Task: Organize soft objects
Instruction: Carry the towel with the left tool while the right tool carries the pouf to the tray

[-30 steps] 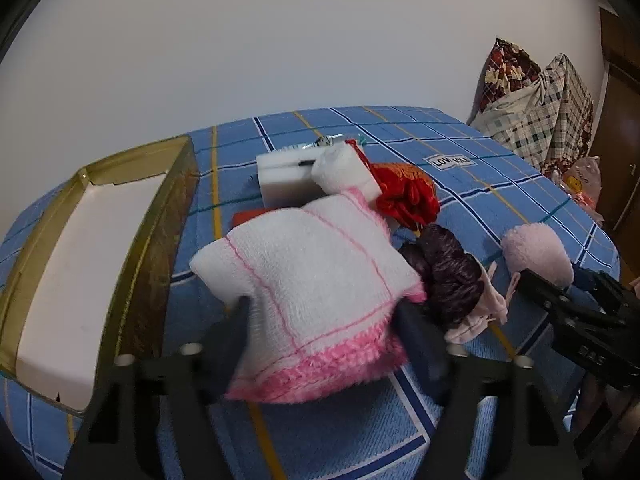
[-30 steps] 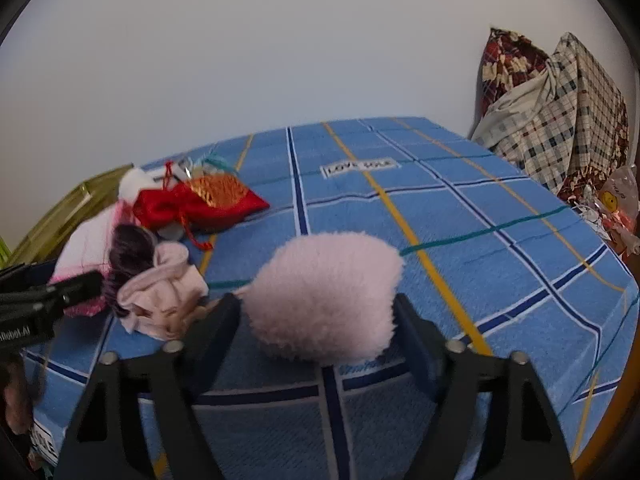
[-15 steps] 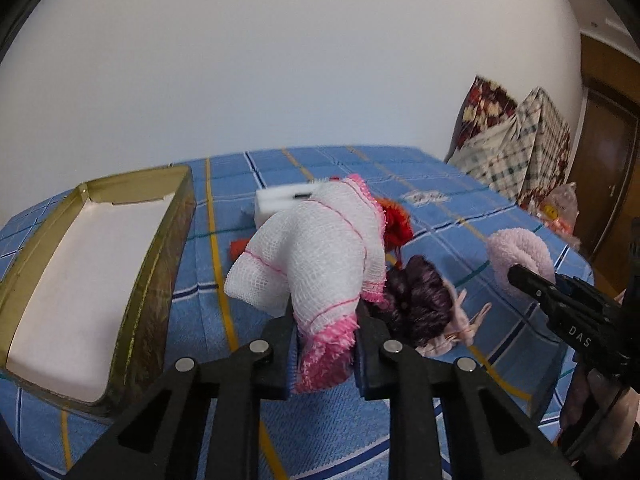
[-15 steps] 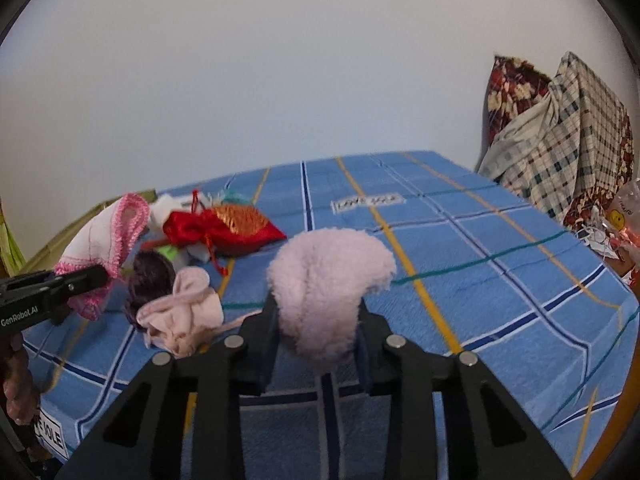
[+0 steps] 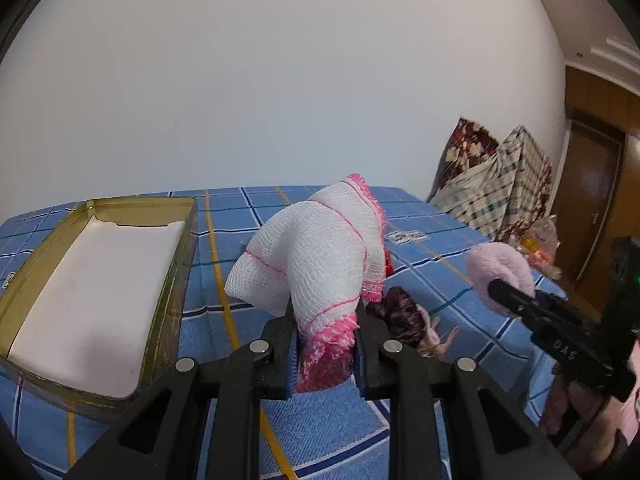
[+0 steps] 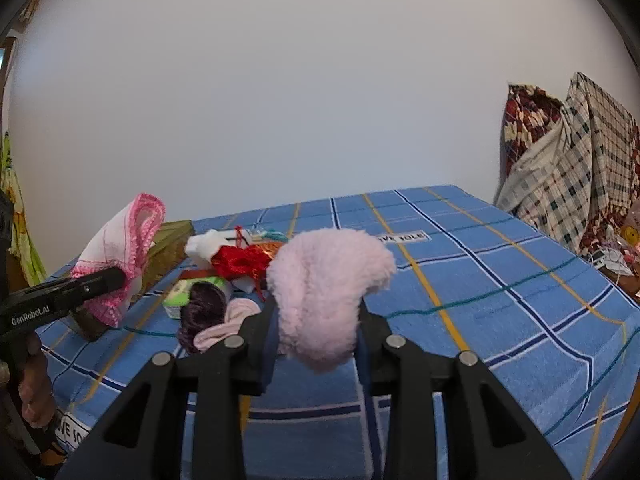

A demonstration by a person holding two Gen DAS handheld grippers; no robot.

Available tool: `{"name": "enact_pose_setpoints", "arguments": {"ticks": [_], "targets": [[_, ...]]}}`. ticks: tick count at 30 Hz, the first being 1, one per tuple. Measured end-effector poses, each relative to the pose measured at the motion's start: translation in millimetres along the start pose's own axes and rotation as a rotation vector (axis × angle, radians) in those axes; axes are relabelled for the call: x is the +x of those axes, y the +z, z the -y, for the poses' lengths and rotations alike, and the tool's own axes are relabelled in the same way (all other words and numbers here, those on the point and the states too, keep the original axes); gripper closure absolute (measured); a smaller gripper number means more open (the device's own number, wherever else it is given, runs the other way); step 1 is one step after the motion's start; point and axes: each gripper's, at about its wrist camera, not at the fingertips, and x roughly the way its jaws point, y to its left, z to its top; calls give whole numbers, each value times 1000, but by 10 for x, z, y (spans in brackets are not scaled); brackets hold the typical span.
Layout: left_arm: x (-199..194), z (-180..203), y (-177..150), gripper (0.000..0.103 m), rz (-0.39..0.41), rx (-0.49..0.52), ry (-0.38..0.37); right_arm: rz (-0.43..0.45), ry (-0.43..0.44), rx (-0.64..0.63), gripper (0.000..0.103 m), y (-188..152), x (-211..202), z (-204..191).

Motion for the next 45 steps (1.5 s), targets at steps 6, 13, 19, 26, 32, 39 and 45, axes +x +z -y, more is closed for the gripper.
{"name": "enact_pose_setpoints", "arguments": {"ticks": [6,13,19,26,32,39,45], "targets": [[-126,-45,60,80,36,2,21,16,18,-19,71,20,-5,-103],[-212,-133,71,80,50,-5,19,23,53,-48,71,51,15,-239],[-225,-117,72,80,53,-2,18,14,63,-57,71,32,65,-269],[-300,-164,127,80,69,9,32,27,80,-65,71,71,55,-304],[-402,-259,191,80,86,19,54,39,120,-104,71,191,93,-473],[-448,-415,263,80,81,49,128,47,188,-152,71,405,170,-733],[-479,-676,358,80,77,69,204,36,250,-197,71,608,322,-1045]]}}
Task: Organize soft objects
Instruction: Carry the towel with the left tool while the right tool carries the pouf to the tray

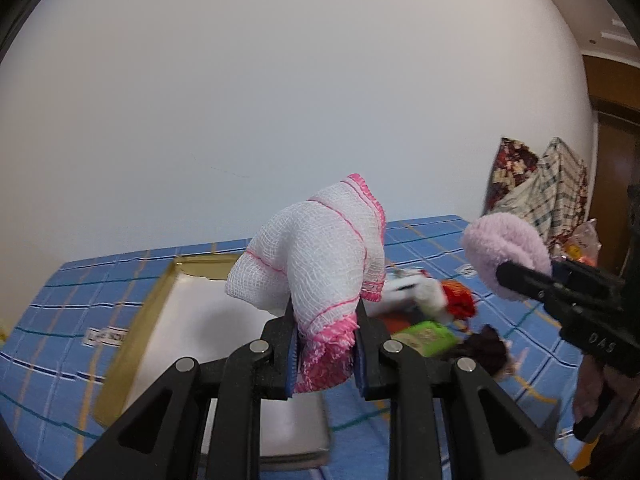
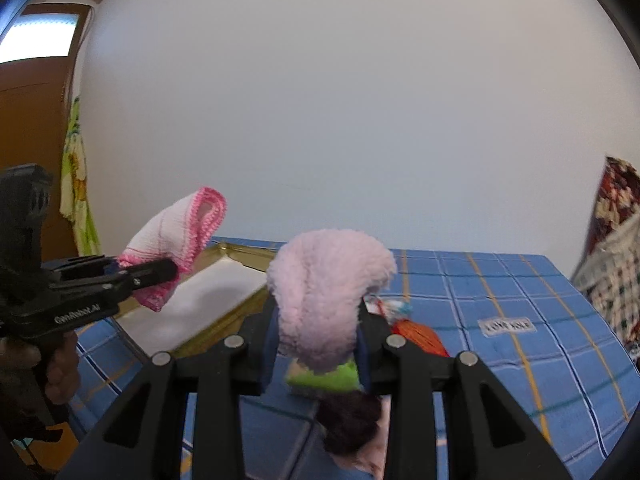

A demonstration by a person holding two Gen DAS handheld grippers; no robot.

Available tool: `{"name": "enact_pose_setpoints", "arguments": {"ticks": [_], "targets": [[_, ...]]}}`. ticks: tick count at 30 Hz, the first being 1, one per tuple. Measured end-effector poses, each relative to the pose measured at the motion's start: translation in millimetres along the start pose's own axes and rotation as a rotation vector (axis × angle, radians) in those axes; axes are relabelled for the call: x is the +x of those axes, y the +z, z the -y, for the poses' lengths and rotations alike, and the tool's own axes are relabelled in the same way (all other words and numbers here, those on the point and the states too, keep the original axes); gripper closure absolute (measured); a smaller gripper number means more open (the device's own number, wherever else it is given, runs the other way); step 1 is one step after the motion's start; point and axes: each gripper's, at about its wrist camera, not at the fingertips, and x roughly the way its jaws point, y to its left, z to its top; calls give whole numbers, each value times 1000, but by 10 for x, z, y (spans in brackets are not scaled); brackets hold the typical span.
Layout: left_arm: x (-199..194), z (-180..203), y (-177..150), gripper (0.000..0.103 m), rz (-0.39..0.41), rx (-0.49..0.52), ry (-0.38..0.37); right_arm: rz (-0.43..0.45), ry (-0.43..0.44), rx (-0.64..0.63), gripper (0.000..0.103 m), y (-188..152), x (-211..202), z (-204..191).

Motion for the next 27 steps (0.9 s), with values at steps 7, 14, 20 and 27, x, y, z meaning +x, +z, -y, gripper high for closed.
{"name": "enact_pose_setpoints", "arguments": {"ticks": [7,14,20,27], "targets": [[122,-333,93,80,-40,12,68,-41,61,-35,71,245,346,-245],[324,-685,173,80,-114,9,112,-129,137,-15,70,430,841,-477],[546,-951,220,80,-181,-14,144,-203,144,-28,70,481,1244,-630],[756,-999,219,80,-251,10,167,-265,126,-50,69,424,1622,-770]]}}
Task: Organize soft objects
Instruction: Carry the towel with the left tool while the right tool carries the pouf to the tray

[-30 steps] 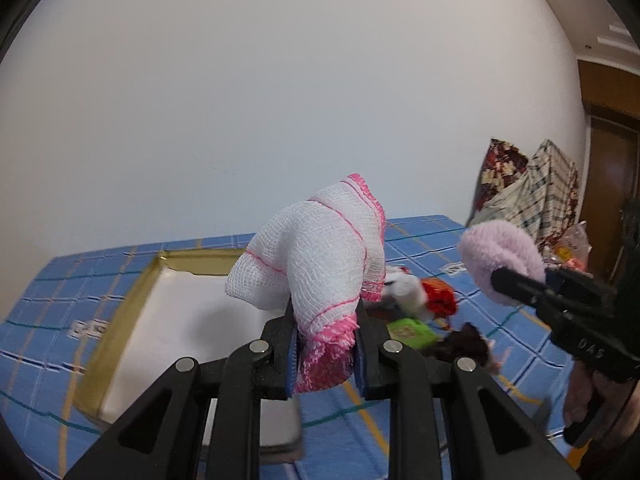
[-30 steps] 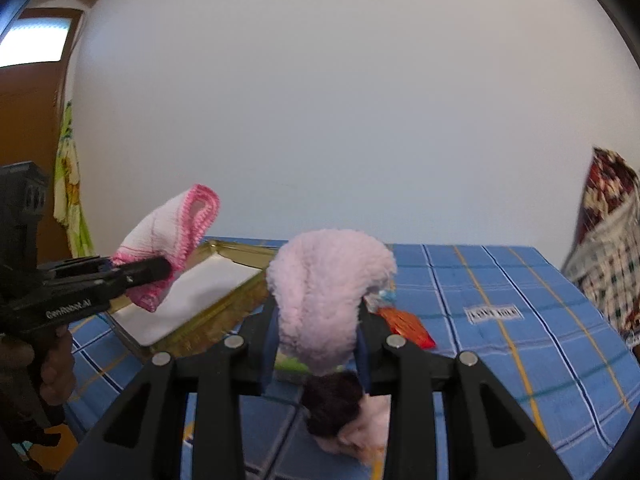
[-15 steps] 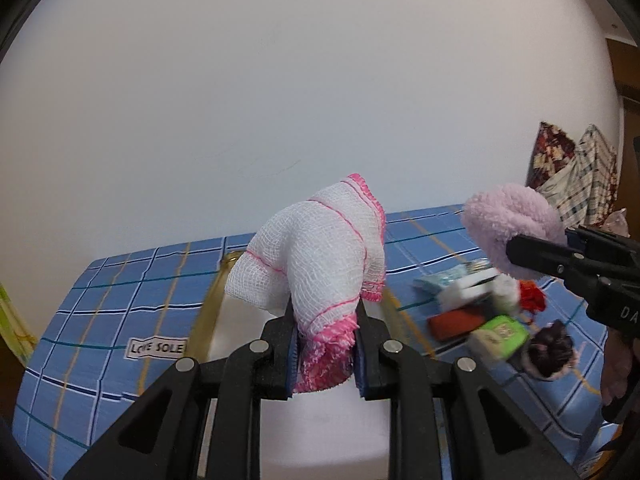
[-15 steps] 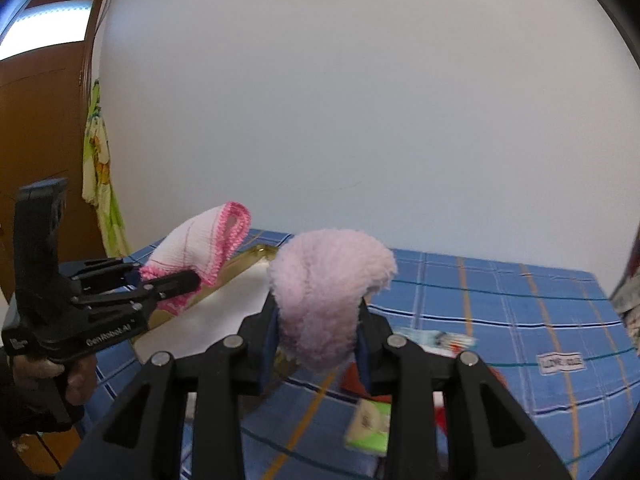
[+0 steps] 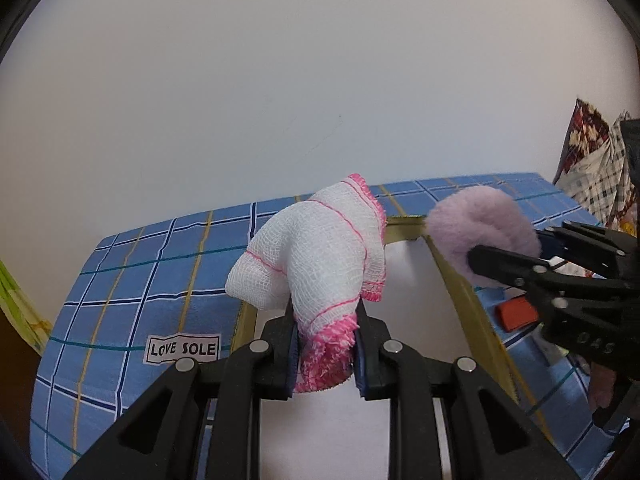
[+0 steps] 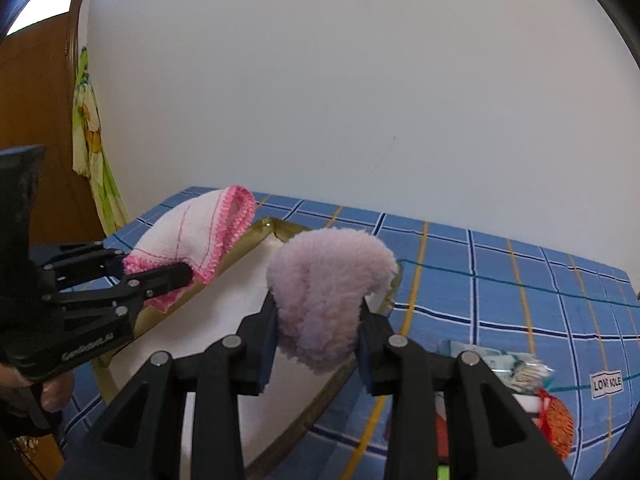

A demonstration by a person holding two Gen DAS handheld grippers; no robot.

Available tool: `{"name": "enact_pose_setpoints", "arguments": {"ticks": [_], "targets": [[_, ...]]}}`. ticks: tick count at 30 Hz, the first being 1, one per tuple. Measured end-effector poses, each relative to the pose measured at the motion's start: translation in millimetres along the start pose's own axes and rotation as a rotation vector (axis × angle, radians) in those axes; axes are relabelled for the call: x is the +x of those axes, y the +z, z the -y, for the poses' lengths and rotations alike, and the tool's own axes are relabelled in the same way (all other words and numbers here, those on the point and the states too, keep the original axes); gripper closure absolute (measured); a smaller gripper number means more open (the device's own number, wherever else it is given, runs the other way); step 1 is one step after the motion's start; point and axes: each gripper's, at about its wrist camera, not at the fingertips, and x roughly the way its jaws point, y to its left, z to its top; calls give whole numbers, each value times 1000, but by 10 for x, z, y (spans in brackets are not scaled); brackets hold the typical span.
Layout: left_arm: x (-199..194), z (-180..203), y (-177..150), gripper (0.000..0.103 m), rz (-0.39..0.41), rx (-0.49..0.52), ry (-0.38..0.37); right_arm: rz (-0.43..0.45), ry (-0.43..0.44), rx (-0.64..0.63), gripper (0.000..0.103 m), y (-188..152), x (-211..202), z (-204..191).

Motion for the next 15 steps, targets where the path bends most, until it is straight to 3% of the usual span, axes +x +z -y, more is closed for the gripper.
{"name": "enact_pose_setpoints", "arguments": {"ticks": [15], "targets": [[335,33,-15,79,-143,46,4,-96,-8,-24,69,-27,410,-100]]}}
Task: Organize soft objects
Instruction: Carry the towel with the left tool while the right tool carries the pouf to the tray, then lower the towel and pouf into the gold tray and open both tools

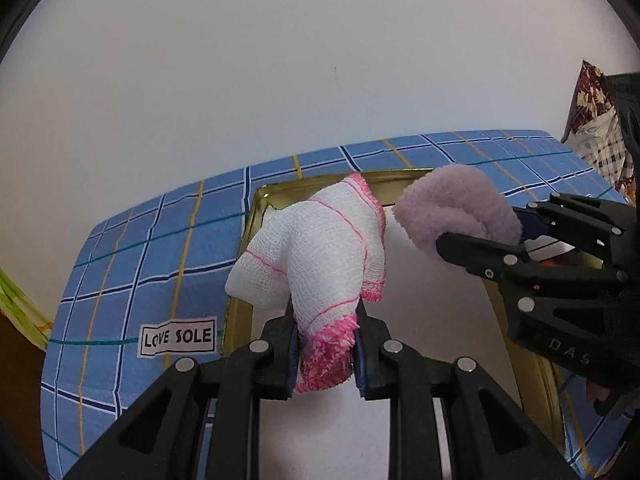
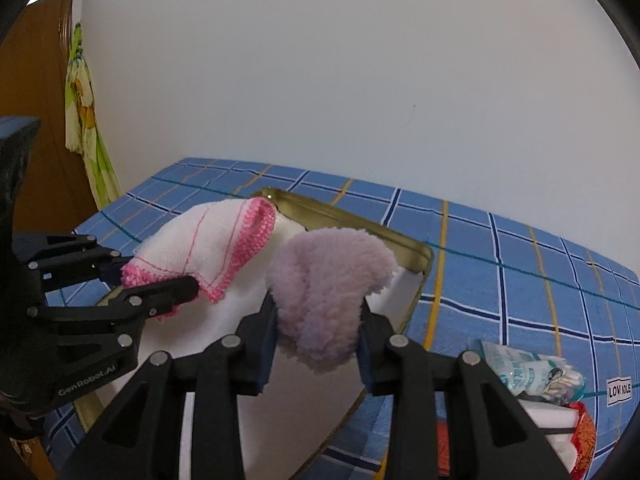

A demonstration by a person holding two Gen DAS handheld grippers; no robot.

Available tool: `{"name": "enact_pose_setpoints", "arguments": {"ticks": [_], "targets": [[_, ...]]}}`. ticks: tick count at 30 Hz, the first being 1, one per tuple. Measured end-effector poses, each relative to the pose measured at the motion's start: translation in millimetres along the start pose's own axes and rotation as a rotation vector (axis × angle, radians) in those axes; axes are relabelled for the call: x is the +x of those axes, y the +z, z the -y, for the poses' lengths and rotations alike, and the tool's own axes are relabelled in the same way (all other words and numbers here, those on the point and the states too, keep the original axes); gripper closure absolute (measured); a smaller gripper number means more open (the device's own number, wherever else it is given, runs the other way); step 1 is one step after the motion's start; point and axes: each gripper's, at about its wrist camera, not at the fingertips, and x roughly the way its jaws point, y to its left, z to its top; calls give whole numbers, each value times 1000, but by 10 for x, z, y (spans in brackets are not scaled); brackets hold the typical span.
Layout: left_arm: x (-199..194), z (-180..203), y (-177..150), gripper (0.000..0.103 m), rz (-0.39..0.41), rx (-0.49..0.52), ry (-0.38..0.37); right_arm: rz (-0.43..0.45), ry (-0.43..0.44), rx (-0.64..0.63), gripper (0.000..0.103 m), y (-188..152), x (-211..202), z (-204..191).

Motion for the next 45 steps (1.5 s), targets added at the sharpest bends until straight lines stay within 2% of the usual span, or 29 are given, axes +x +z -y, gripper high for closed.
{"name": "enact_pose_setpoints", "arguments": {"ticks": [13,21,24,25,26,28,29,31,34,45], "targets": [[172,-10,95,78,-58,15,-10,-51,-2,-2,67,-4,236,-16],[228,-30,123,77,-73,32,4,-51,-1,-5,65,12,285,-23],[251,-37,132,72,-83,30,1,-52,-3,-1,61,14,297,-16],[262,-43,135,65,-87,31,4,-50,0,0,56,16,298,-15],[274,-53,139,63,-93,29,7,-48,7,0,44,17,293,-15],[293,-87,145,57,-99,20,12,-27,-19,7,33,5,256,6],[286,-105,141,55,-97,11,4,-17,-13,11,31,4,227,21],[253,-141,137,41,-85,-4,-2,-6,-4,18,27,0,186,40],[183,-165,128,30,-49,-8,7,19,-26,20,16,-14,87,74],[-247,-207,-85,29,114,-41,64,115,-17,-21,7,-212,-648,157]]}}
